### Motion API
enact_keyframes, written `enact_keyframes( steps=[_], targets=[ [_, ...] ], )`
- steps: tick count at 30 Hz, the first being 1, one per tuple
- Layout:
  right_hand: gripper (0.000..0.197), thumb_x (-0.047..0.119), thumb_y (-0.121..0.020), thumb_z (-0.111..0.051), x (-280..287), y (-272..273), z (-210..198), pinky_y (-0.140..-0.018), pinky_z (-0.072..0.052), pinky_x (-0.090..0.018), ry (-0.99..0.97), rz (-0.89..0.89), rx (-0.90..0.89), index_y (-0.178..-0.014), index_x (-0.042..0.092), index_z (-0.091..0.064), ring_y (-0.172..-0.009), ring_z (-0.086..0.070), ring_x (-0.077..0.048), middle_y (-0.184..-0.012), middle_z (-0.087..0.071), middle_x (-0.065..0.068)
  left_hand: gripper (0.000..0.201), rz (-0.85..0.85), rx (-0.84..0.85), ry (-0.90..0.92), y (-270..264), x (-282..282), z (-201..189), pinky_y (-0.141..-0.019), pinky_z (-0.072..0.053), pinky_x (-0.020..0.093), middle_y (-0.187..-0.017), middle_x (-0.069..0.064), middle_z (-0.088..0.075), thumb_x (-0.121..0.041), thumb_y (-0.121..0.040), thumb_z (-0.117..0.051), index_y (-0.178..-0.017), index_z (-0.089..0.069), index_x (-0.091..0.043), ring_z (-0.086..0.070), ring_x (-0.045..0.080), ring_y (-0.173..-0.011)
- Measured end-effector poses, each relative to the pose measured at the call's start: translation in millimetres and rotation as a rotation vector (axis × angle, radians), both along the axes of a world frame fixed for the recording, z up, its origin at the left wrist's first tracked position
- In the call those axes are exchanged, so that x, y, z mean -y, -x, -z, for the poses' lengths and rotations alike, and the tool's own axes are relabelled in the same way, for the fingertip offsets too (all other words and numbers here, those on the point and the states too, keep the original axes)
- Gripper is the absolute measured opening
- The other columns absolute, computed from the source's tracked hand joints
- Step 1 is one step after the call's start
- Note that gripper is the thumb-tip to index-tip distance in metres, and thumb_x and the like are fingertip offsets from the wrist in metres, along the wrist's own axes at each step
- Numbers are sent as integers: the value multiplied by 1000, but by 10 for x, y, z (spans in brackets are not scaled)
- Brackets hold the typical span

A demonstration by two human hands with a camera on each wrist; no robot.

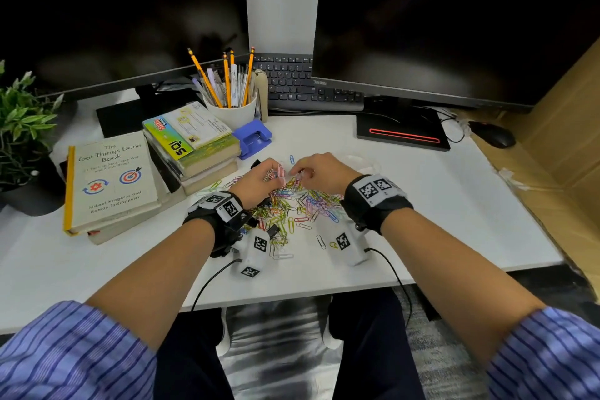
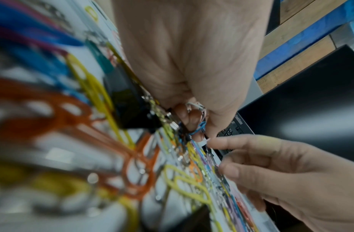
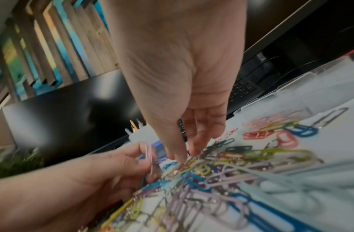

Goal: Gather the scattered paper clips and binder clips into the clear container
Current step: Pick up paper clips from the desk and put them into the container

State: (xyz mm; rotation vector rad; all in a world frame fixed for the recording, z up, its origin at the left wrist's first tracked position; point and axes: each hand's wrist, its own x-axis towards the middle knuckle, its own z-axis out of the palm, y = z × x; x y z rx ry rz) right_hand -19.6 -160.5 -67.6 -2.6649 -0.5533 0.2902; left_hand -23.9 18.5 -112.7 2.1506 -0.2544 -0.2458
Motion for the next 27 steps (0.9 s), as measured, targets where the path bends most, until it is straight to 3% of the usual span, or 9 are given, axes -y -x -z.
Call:
enact_keyframes(
  steps=[3,7,11,14,16,20,24,27],
  targets=[
    [34,3,-87,-52,-32,-35,55,-81,-40,-22,83,-38,1,-114,14,-69,-95,-57,-18,-113,-67,-7,11,7,9,-1,-18,2,2,-70,-38,22,-89,0,-52,-17,-92,-53,-82,-48,-20,-48,16,-83],
    [20,8,-87,-59,2,-63,121,-73,-34,-18,48,-12,40,-104,9,-69,-83,-50,-11,-88,-56,2,6,0,2,-2,-11,18,-18,-67,-37,21,-88,7,-51,-19,-91,-53,-87,-52,-16,-48,17,-80],
    [14,14,-85,-66,80,-87,150,-68,-35,-22,-30,21,50,-97,11,-71,-68,-46,-9,-73,-48,7,9,14,11,22,-23,18,-4,-72,-39,22,-90,7,-54,-20,-92,-54,-87,-54,-13,-51,19,-83],
    [12,14,-85,-67,181,-104,158,-59,-37,-9,-165,91,52,-96,10,-71,-67,-46,-2,-79,-53,4,15,8,15,-3,-52,-18,44,-89,-44,33,-102,9,-63,-23,-93,-55,-94,-56,-7,-58,24,-97],
    [10,13,-87,-65,284,-115,145,-57,-38,-6,-291,181,20,-96,9,-68,-67,-51,-4,-88,-60,1,11,30,24,-7,-43,-17,32,-92,-44,32,-103,4,-64,-22,-94,-54,-89,-54,-12,-59,20,-100],
    [9,10,-89,-63,559,-133,76,-51,-44,-11,-453,278,-82,-98,9,-64,-61,-53,-10,-91,-59,-5,20,78,3,93,-37,-4,-20,-78,-43,22,-84,1,-66,-13,-96,-50,-78,-48,-21,-61,9,-82],
    [17,1,-89,-57,825,-113,19,-53,-43,-16,-487,294,-75,-102,7,-66,-68,-54,-11,-91,-63,-7,13,41,-144,163,-42,36,-110,-43,-32,14,-53,-4,-59,-6,-98,-44,-85,-41,-9,-39,3,-41],
    [14,5,-89,-60,886,-31,-22,-56,-41,-20,-477,281,-172,-100,1,-68,-68,-53,-9,-86,-66,-1,19,63,-194,101,-58,70,-222,-38,-30,14,-51,-2,-59,2,-99,-37,-83,-39,-10,-38,0,-32]
  ],
)
